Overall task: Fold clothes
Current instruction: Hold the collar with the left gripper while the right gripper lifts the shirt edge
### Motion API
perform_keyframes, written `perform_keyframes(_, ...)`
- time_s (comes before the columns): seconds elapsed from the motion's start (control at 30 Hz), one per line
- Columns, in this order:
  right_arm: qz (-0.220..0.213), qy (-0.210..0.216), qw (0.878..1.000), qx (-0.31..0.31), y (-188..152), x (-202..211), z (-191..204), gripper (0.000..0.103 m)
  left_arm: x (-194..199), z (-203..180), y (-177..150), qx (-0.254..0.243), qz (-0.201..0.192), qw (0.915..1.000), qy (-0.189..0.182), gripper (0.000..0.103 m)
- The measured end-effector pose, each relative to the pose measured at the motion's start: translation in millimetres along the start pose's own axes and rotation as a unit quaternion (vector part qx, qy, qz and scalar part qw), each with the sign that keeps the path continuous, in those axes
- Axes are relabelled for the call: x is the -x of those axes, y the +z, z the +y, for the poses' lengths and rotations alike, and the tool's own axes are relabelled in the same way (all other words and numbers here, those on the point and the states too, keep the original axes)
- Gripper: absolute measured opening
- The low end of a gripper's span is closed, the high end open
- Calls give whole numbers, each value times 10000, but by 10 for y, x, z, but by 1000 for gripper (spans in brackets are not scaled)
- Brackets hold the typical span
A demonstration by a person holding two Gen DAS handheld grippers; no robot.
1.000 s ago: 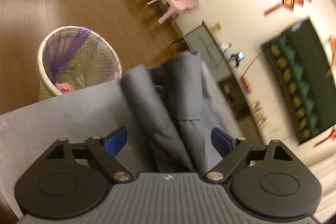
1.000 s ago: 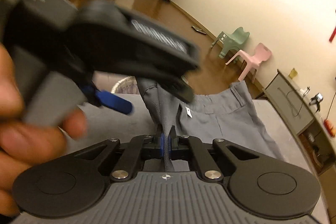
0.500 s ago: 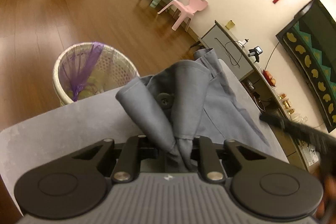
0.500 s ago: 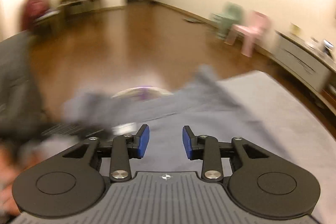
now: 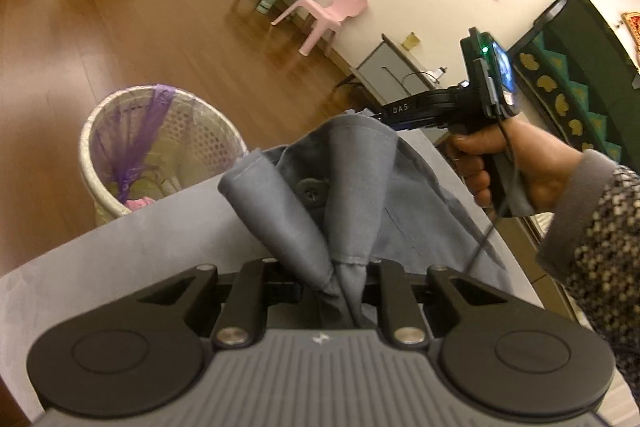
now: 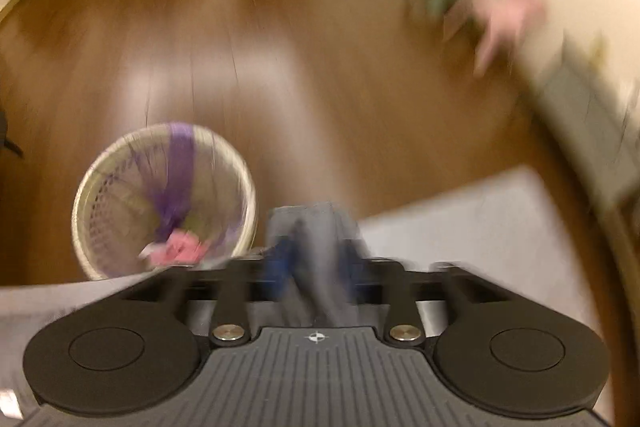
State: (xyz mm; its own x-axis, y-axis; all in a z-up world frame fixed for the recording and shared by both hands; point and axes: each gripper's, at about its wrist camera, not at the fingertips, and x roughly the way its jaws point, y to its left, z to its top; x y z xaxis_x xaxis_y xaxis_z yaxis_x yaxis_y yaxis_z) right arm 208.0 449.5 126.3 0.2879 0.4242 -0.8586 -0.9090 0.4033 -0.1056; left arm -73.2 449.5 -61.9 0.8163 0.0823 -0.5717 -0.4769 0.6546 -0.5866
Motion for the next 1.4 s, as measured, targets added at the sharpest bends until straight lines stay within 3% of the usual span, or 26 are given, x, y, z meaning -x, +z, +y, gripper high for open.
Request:
perform_keyframes(0.13, 203, 588, 9933, -974, -27, 46, -334, 15, 34, -41, 5, -172, -92, 9998, -31, 16)
perform_keyframes(0.3, -156, 882, 9923, -852, -54, 728, -316, 10, 77, -93, 12, -387, -207, 9990, -70, 16)
perform_keyframes(0.37, 105, 935, 9941, -539, -39, 800, -246, 10, 112, -146, 1, -522, -285, 9982, -58, 16)
perform_keyframes(0.5, 829, 538, 9935, 559, 15, 885, -21, 10, 194, -212, -17, -712, -392, 9967, -77, 16)
perform_keyframes(0.6, 1047, 265, 9876, 1136, 81, 886, 155, 10, 171, -223, 24, -723, -375, 9967, -66, 16)
perform_keyframes(0.8, 1375, -220, 9792, 1477, -64, 249, 498, 16, 141, -190, 59, -762, -305, 9966, -100, 16)
perform_keyframes(0.87, 1171, -192, 9822, 1456, -17, 324, 514, 26, 143, -142, 72, -716, -263, 9970, -156, 16)
perform_keyframes(0.9, 1021, -172, 9841, 1441, 12, 401, 497, 48, 136, -124, 78, -699, -244, 9971, -182, 17)
perform_keyframes(0.93, 853, -117, 9847, 1514, 36, 503, 488, 79, 128, -105, 85, -683, -224, 9972, -208, 17)
perform_keyframes(1.0, 526, 51, 9829, 1762, 84, 725, 494, 96, 120, -84, 95, -667, -204, 9973, -247, 17)
perform_keyframes(1.13, 389, 182, 9701, 2387, 116, 909, 573, 96, 123, -69, 101, -665, -205, 9972, -280, 17)
perform_keyframes(1.3, 77, -20, 9534, 3016, -68, 588, 633, 93, 154, -96, 87, -756, -245, 9965, -246, 17)
perform_keyframes(1.37, 171, 180, 9522, 3043, -112, 499, 630, 78, 172, -97, 86, -786, -254, 9962, -259, 17)
perform_keyframes(1.4, 248, 316, 9522, 3029, -130, 462, 625, 52, 179, -93, 89, -788, -255, 9962, -273, 17)
